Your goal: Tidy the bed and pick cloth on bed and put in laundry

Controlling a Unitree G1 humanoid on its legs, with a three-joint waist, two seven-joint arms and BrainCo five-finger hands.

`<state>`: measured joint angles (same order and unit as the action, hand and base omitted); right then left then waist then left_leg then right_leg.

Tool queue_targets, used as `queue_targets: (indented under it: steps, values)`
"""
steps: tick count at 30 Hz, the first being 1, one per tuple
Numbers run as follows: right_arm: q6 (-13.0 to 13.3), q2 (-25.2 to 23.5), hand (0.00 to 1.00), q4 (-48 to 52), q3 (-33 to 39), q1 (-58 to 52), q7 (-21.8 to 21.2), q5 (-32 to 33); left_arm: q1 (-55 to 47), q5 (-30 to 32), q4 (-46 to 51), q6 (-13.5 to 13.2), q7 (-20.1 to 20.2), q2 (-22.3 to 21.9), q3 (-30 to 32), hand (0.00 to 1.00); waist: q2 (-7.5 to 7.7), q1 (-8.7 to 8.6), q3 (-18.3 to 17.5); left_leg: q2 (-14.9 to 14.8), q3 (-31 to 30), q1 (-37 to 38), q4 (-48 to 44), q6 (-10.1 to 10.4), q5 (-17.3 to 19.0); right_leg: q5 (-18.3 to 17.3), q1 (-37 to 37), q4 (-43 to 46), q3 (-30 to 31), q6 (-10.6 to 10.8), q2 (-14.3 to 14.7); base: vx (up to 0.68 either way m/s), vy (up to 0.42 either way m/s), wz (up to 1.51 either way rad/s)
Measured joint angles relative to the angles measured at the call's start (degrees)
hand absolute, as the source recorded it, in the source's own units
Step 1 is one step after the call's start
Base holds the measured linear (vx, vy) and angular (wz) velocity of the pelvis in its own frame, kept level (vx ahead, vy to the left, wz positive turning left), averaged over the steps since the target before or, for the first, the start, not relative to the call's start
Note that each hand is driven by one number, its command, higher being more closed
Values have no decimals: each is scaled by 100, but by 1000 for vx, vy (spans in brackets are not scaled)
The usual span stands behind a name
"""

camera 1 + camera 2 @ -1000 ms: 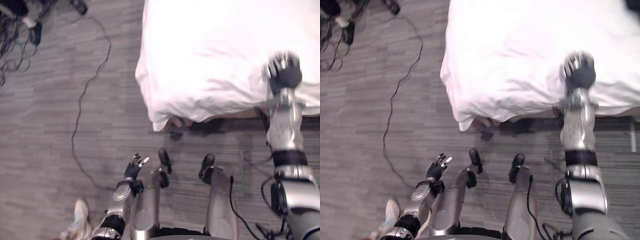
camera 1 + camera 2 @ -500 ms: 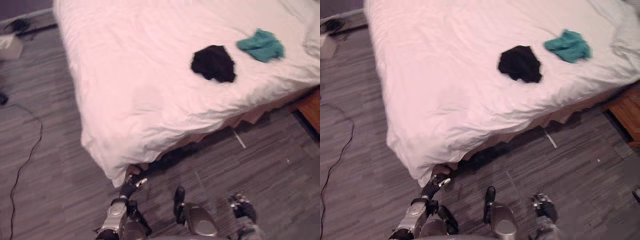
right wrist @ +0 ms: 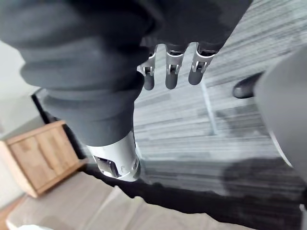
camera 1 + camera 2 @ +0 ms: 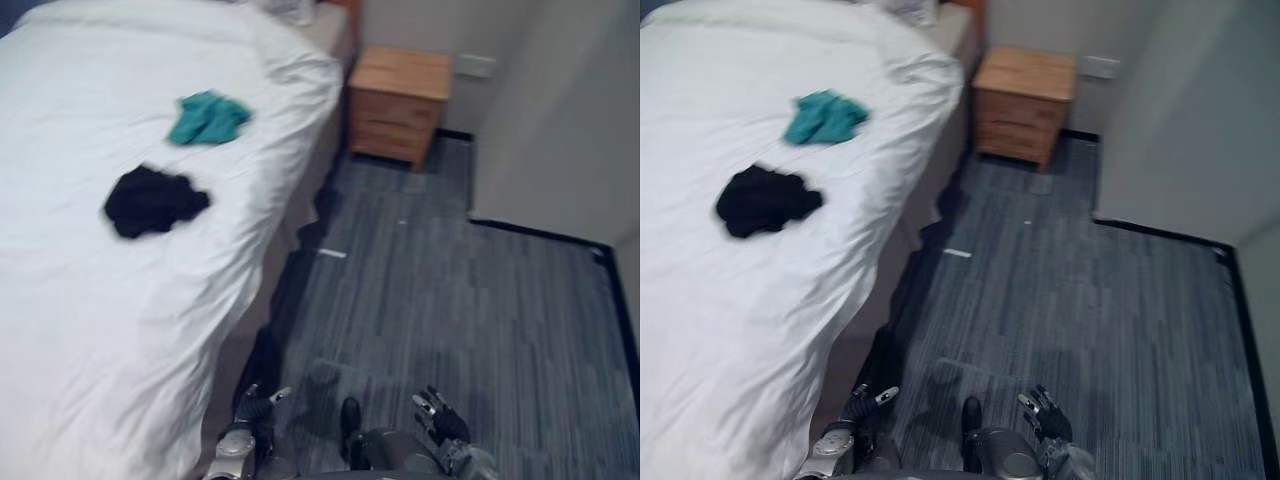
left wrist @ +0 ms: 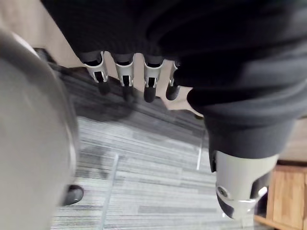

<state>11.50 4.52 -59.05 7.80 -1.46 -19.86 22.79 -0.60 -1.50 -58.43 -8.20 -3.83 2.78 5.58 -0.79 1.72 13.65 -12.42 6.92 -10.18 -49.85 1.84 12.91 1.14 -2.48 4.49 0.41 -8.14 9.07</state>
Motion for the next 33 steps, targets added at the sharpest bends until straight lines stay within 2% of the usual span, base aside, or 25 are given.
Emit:
queue_targets:
  steps: [2,3,4,5,7,8,9,10,11,12,13,14,16,18,20,21,22,23,24,25,26,27,29,31,33]
  values:
    - [96,-12,0,-14,-132,13,-3,-150,15,-88,12,-66,6,43,9,0,24,104,-21,322,-319,-107,1174,20,-14,0,95,-23,235,7,26,33,170,-214]
    - [128,58,0,-9,-330,-11,-5,-195,-6,-111,-24,-124,0,16,-14,0,-115,145,-85,343,-417,-149,2329,188,-233,8,131,-99,344,94,129,44,173,-196]
    - [121,35,0,-43,-383,-21,10,-201,3,-133,-58,-130,-1,16,-35,0,-132,208,-74,340,-377,-133,2310,112,-425,60,160,-102,407,179,140,138,192,-160]
    - [130,10,0,8,-475,-38,44,-214,64,-125,-92,-138,-13,31,-51,0,-22,176,-128,360,-160,-28,2509,94,-417,107,233,-225,485,313,39,160,149,-74]
    - [115,61,0,-80,-597,-91,105,-325,261,-133,-149,-216,-19,0,-155,0,62,117,-165,562,-138,40,2759,-9,-430,-2,105,-199,264,465,-193,116,159,-10]
    - [83,77,0,-98,-629,-91,117,-375,275,-158,-142,-229,-21,-37,-236,0,117,100,-172,729,-144,179,2991,-102,-428,-416,-19,80,158,714,-367,61,146,8]
    - [79,71,0,-103,-679,-118,124,-392,239,-191,-177,-221,-22,-32,-322,0,158,91,-189,810,-127,301,3128,-183,-363,-602,-109,350,47,948,-463,123,150,-14]
    - [98,71,0,-84,-709,-94,120,-408,199,-212,-167,-233,-26,27,-372,0,276,127,-182,935,-49,413,3298,-288,-204,-790,-740,1937,-207,1426,-785,125,93,-18]
    - [93,70,0,-121,-704,32,119,-412,197,-233,-205,-211,-46,128,-375,0,345,63,-124,1049,-90,578,3282,-399,-124,-595,-1354,3418,-292,1279,-958,138,72,6]
    - [117,92,0,-137,-694,94,129,-401,164,-234,-301,-186,-52,178,-428,0,299,-30,-84,1042,-167,805,3261,-422,-122,-546,-1693,4148,-436,1230,-1067,193,50,50]
    - [164,101,0,-175,-667,65,144,-353,61,-238,-322,-158,-58,238,-536,0,235,-100,-42,1005,-247,1013,3255,-464,-143,-818,-1670,4184,-572,1100,-1164,270,24,69]
    - [200,88,0,-251,-645,-28,145,-313,30,-268,-293,-157,-61,285,-533,0,244,-107,-45,958,-270,1161,3248,-454,-117,-922,-1520,3643,-675,1082,-1251,326,-11,69]
    - [204,61,0,-293,-540,-57,148,-330,15,-261,-284,-137,25,333,-487,0,249,-60,-57,889,-468,1378,3245,-393,97,-813,-1225,1858,-809,1081,-1391,355,-97,49]
    - [237,54,0,-288,-401,-3,117,-414,28,-286,-281,-21,198,314,-456,0,164,-85,-27,722,-598,1392,3047,-203,401,-396,-1353,732,-712,1153,-1414,408,-153,23]
    - [235,25,0,-272,-313,1,207,-549,39,-316,-285,184,384,296,-299,0,194,-76,-17,615,-687,1599,2891,-68,827,-290,-1277,449,-648,1235,-1468,479,-249,13]
    - [185,66,0,-245,-253,7,279,-569,-5,-341,-286,312,403,246,-225,0,61,-98,-40,374,-672,1916,3013,-19,1000,35,-1197,736,-800,1202,-1378,627,-329,15]
    - [128,72,0,-229,-215,2,325,-593,-131,-338,-290,360,423,187,-139,0,-64,-120,-154,242,-695,2081,3054,98,947,31,-1175,949,-921,1186,-1245,652,-340,24]
    - [40,94,0,-267,-204,56,442,-658,-146,-329,-273,390,473,69,46,0,-69,-109,-208,123,-810,1737,2093,-80,803,-85,-1203,1279,-1073,977,-1188,659,-348,36]
    - [-60,139,0,-247,-203,84,490,-746,-138,-356,-144,385,498,-82,321,0,-211,-79,-174,-39,-946,916,537,-193,133,-350,-1054,1352,-1200,847,-1064,543,-314,39]
    - [-97,223,0,-237,-247,110,460,-781,-81,-390,-107,376,472,-142,369,0,-342,-60,-125,-201,-996,447,-320,-183,-595,-461,-822,1237,-1292,769,-948,547,-280,39]
    - [-162,294,0,-270,-302,182,461,-789,-38,-473,-117,382,428,-157,336,0,-423,-26,-21,-323,-987,18,-1110,-85,-716,-600,-386,1029,-1362,698,-810,459,-168,31]
    - [-184,295,0,-277,-347,222,449,-804,-37,-484,-119,383,414,-132,321,0,-426,-36,10,-280,-900,-108,-1282,-27,-600,-651,-119,928,-1392,624,-802,582,-197,25]
    - [-185,227,0,-309,-444,208,295,-817,-41,-518,-79,343,390,-22,134,0,-310,-20,63,-8,-22,-239,-611,51,-162,-746,725,487,-1451,659,-909,603,-191,13]
    - [-185,225,0,-240,-557,231,205,-820,-39,-518,-14,197,393,-39,45,0,-258,55,50,436,883,-414,1256,116,-204,-843,1143,83,-1461,788,-1010,507,-102,1]
    - [-195,213,0,-256,-593,227,210,-910,-38,-512,-12,71,386,-42,-32,0,-264,72,55,702,1499,-555,3101,320,-625,-988,1490,-216,-1642,896,-953,530,-40,23]
